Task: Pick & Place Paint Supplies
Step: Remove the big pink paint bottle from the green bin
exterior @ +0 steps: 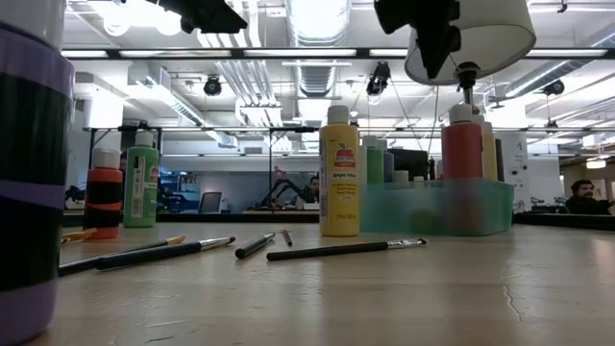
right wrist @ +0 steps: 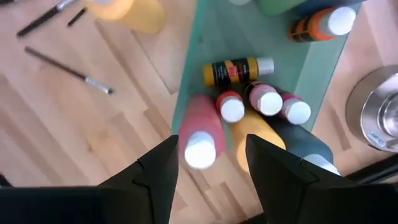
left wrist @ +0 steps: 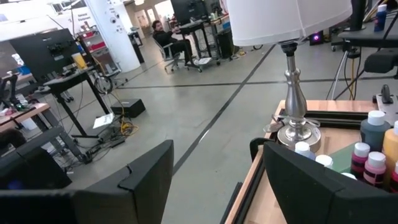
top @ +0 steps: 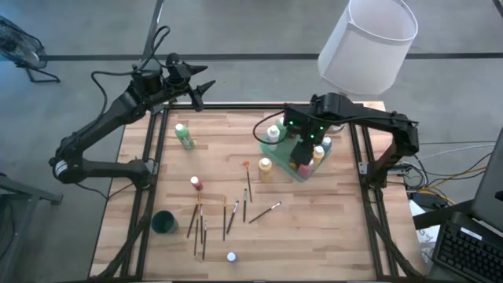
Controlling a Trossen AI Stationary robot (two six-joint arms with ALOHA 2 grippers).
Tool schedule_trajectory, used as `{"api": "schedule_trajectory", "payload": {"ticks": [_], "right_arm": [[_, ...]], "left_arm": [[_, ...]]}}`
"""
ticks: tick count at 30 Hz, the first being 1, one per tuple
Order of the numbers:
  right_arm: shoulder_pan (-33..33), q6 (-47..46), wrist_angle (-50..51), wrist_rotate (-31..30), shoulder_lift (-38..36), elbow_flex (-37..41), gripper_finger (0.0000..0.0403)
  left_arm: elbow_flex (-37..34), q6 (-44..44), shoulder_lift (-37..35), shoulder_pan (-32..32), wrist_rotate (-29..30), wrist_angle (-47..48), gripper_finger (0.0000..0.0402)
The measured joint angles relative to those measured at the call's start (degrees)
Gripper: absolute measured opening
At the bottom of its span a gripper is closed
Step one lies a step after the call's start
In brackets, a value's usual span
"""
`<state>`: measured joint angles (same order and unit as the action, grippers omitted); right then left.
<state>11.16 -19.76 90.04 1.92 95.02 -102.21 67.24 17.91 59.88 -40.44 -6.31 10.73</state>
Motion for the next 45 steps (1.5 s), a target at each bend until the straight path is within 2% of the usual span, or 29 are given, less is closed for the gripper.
{"api": "schedule_trajectory", "payload": {"ticks": [12, 20, 28, 40, 45], "right_arm": [[-0.2, 12.7, 0.0, 1.6, -3.9, 9.9, 0.0204], [-0.2, 17.0, -0.6, 1.6, -3.4, 11.0, 0.0213], [-0.7, 18.5, -2.6, 2.2, -3.4, 11.9, 0.0206], [-2.7, 19.9, -8.1, 2.6, -3.4, 20.5, 0.0234], [-2.7, 19.5, -11.8, 2.6, -3.4, 22.6, 0.0234]], "left_arm": [[0.0, 0.0, 0.0, 0.0, 0.0, 0.2, 0.0252], [0.0, -0.1, 0.0, 0.0, 0.0, 0.5, 0.0252], [0.0, -0.1, 0.0, 0.0, 0.0, 0.5, 0.0252], [0.0, -0.1, 0.0, 0.0, 0.0, 0.5, 0.0252], [0.0, -0.1, 0.0, 0.0, 0.0, 0.5, 0.0252]]}}
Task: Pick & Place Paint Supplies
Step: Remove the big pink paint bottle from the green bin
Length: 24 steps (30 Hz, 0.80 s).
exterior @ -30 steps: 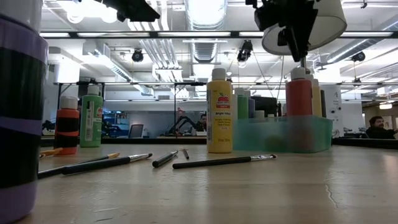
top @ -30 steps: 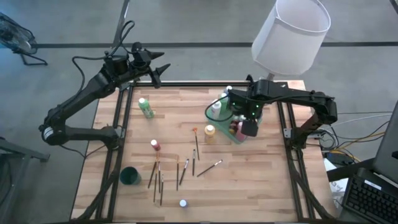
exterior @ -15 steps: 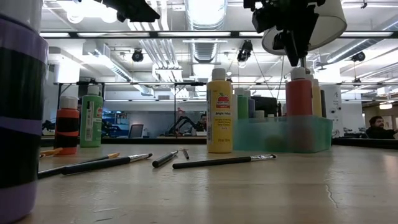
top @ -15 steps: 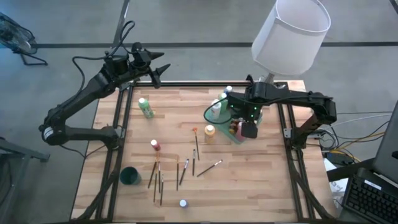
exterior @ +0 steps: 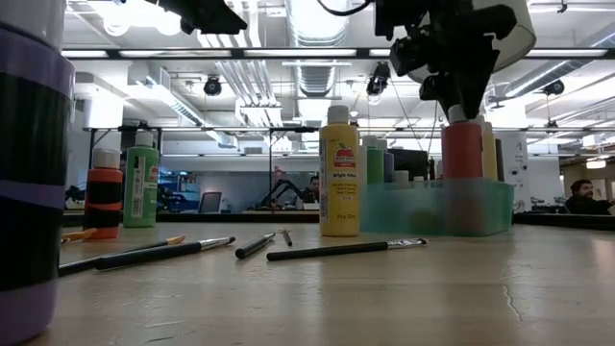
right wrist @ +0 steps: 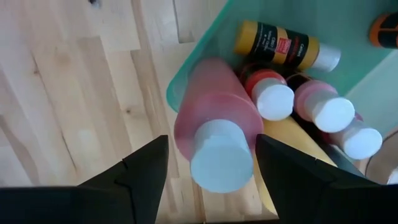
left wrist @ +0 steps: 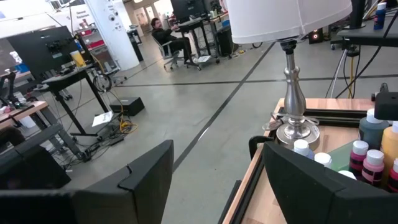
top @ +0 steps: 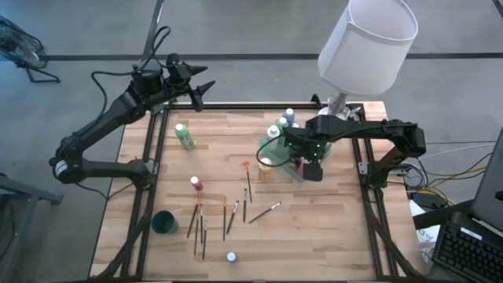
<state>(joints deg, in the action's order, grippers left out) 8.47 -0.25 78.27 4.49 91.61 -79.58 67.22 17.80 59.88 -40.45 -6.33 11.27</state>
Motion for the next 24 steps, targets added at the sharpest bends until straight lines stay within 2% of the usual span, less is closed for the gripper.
{"api": "schedule_trajectory", "payload": {"ticks": [7, 16, 24], "right_arm": [[0.0, -0.5, -0.7, -0.3, -0.2, 0.6, 0.0197], [0.0, -2.4, -0.7, -0.2, -0.3, 0.6, 0.0115], [0.0, -2.6, -0.6, 0.1, -0.1, -0.4, 0.0113]], "left_arm": [[0.0, 0.0, 0.0, 0.0, 0.0, 0.0, 0.0252], [0.0, 0.0, 0.0, 0.0, 0.0, 0.0, 0.0252], [0.0, 0.0, 0.0, 0.0, 0.0, 0.0, 0.0252]]}}
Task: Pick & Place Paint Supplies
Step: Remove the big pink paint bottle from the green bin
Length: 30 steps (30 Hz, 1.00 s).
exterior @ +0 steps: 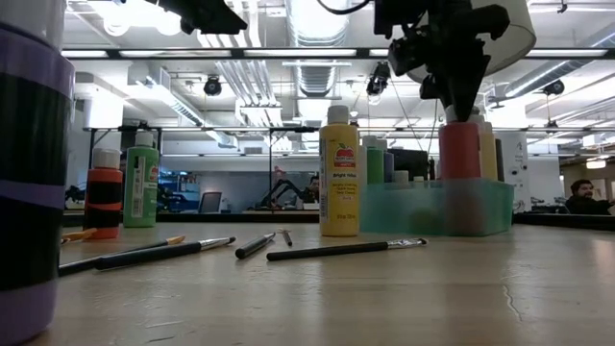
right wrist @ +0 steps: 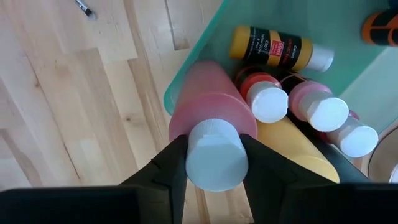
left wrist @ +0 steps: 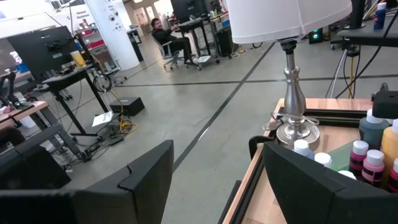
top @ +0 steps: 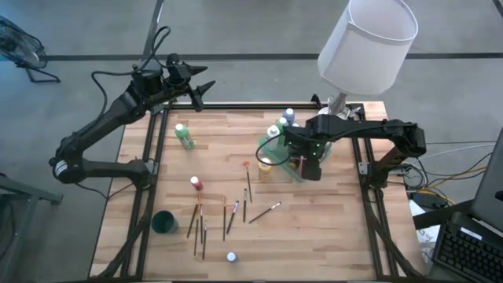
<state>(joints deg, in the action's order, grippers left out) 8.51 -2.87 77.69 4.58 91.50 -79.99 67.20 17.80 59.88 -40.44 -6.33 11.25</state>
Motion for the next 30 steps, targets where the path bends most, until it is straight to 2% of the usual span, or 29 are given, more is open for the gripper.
{"api": "schedule_trajectory", "payload": {"ticks": [8, 19, 25, 30], "right_arm": [[0.0, -1.3, 2.8, 0.0, -0.2, -3.5, 0.0113], [-1.1, -7.9, 12.6, 0.6, -0.9, -16.3, 0.0113], [-4.4, -17.6, 12.2, 3.4, -5.4, -21.7, 0.0113], [-8.9, -30.3, 12.3, 2.9, -10.4, -20.0, 0.0113]], "left_arm": [[0.0, 0.0, 0.0, 0.0, 0.0, 0.0, 0.0252], [0.0, 0.0, 0.0, 0.0, 0.0, 0.0, 0.0252], [0.0, 0.0, 0.0, 0.0, 0.0, 0.0, 0.0252], [0.0, 0.0, 0.0, 0.0, 0.0, 0.3, 0.0252]]}}
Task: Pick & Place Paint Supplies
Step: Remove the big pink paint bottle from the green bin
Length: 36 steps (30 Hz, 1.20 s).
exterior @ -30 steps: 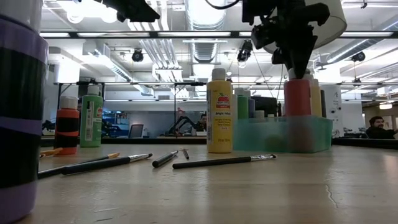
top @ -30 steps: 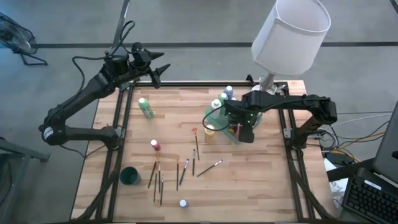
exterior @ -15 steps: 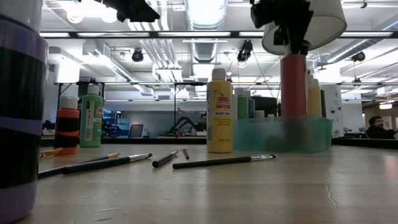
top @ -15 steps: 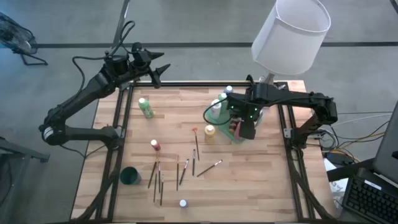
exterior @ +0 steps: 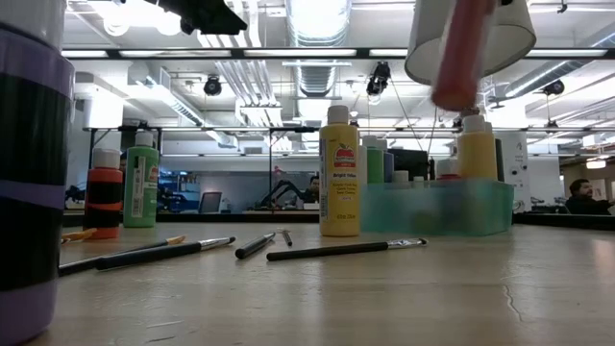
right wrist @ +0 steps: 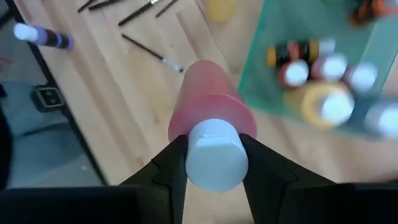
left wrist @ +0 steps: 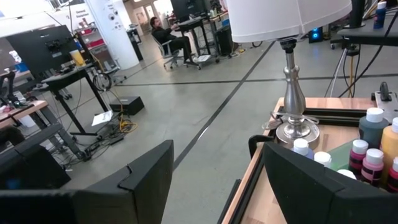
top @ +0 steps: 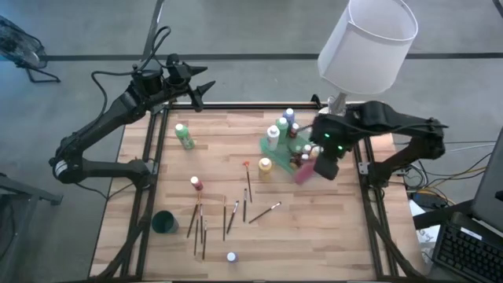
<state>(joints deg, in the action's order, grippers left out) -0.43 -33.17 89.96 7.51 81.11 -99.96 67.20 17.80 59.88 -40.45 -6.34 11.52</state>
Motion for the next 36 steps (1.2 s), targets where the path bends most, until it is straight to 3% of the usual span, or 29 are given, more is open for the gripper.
{"api": "schedule_trajectory", "payload": {"ticks": [7, 21, 27, 36], "right_arm": [[-11.1, -16.7, 0.1, 0.0, -6.0, 10.6, 0.0113], [-35.4, -54.8, -0.9, -6.6, -14.4, 27.5, 0.0113], [-39.5, -61.4, -1.0, -11.9, -16.3, 33.1, 0.0113], [-39.4, -62.3, -8.7, -10.8, -22.2, 43.0, 0.0113]], "left_arm": [[0.0, 0.0, 0.0, 0.0, 0.0, 0.1, 0.0252], [0.0, 0.0, 0.0, 0.0, 0.0, 0.1, 0.0252], [0.0, 0.0, 0.0, 0.0, 0.0, 0.1, 0.0252], [0.0, 0.0, 0.0, 0.0, 0.0, 0.1, 0.0252]]}}
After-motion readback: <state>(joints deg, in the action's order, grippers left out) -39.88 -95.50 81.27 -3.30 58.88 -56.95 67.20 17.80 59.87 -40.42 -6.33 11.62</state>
